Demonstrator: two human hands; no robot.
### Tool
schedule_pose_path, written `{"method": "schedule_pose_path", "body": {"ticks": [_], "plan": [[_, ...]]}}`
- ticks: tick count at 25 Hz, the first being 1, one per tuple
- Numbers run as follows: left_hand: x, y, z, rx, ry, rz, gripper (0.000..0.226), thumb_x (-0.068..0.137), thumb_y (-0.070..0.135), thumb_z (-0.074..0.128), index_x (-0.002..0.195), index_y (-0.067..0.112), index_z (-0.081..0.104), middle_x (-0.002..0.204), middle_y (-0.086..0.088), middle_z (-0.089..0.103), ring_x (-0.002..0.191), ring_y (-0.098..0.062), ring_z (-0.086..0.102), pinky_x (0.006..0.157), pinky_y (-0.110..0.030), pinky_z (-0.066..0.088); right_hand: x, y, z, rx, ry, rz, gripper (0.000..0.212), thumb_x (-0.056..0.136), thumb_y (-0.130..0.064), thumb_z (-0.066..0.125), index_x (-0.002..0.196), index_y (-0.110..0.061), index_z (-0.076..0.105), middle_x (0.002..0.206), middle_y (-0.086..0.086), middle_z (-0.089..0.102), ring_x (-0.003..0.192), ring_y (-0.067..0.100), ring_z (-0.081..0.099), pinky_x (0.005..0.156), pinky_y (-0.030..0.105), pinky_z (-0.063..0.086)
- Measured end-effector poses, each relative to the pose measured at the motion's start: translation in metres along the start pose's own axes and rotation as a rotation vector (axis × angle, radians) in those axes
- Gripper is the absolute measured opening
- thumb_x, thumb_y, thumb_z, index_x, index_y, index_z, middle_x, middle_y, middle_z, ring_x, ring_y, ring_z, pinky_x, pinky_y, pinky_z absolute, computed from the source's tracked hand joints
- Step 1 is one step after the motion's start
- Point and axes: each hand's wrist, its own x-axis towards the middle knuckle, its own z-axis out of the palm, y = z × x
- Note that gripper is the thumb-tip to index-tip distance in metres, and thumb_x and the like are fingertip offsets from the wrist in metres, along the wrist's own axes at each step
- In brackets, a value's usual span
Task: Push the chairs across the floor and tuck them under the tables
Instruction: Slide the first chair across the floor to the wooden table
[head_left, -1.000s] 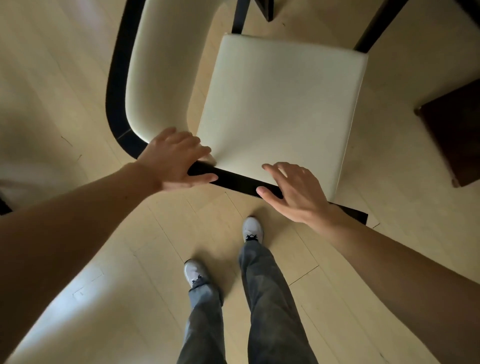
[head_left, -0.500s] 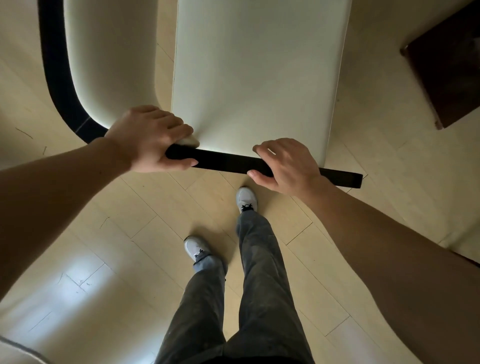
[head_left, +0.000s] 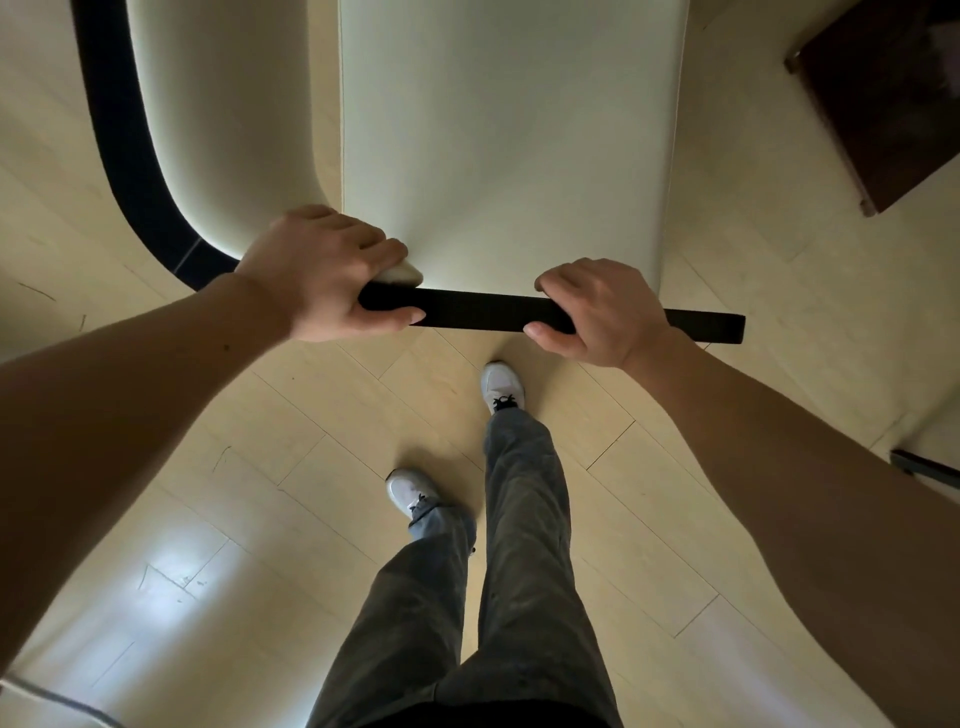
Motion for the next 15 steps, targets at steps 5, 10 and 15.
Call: {"method": "schedule_pose_path", "body": {"ticks": [5,10,15], "plan": [[0.002,-0.009,0.003,0.030,0.017,0.005,0.069,0.089,0.074,0.030,0.103,0.017,0.066,0.085,-0.005,0.068,0.081,-0.034,0.065,0.078,-0.044,0.048,0.004,0.000,0.002,-0.015,0.010,0.011,0.057,0.094,-0.056,0.039,0.092,-0.003,0.060,0.065,0.009,0.056,0.054,0.028,0.050,0.050,0.037,0.043],[0.007,-0.018,0.005,0.041,0.045,0.024,0.072,0.088,0.076,0.028,0.100,0.017,0.066,0.083,-0.004,0.068,0.078,-0.033,0.065,0.076,-0.043,0.048,0.011,0.001,-0.001,-0.021,0.015,0.010,0.056,0.094,-0.055,0.040,0.089,-0.003,0.058,0.061,0.008,0.053,0.051,0.026,0.046,0.048,0.035,0.042],[0.014,-0.031,0.004,0.020,0.067,0.043,0.069,0.088,0.076,0.029,0.100,0.020,0.067,0.082,-0.003,0.068,0.075,-0.031,0.065,0.074,-0.043,0.049,0.018,0.005,-0.001,-0.004,0.019,0.010,0.057,0.095,-0.057,0.036,0.089,-0.004,0.057,0.061,0.006,0.051,0.051,0.023,0.045,0.045,0.035,0.042]]}}
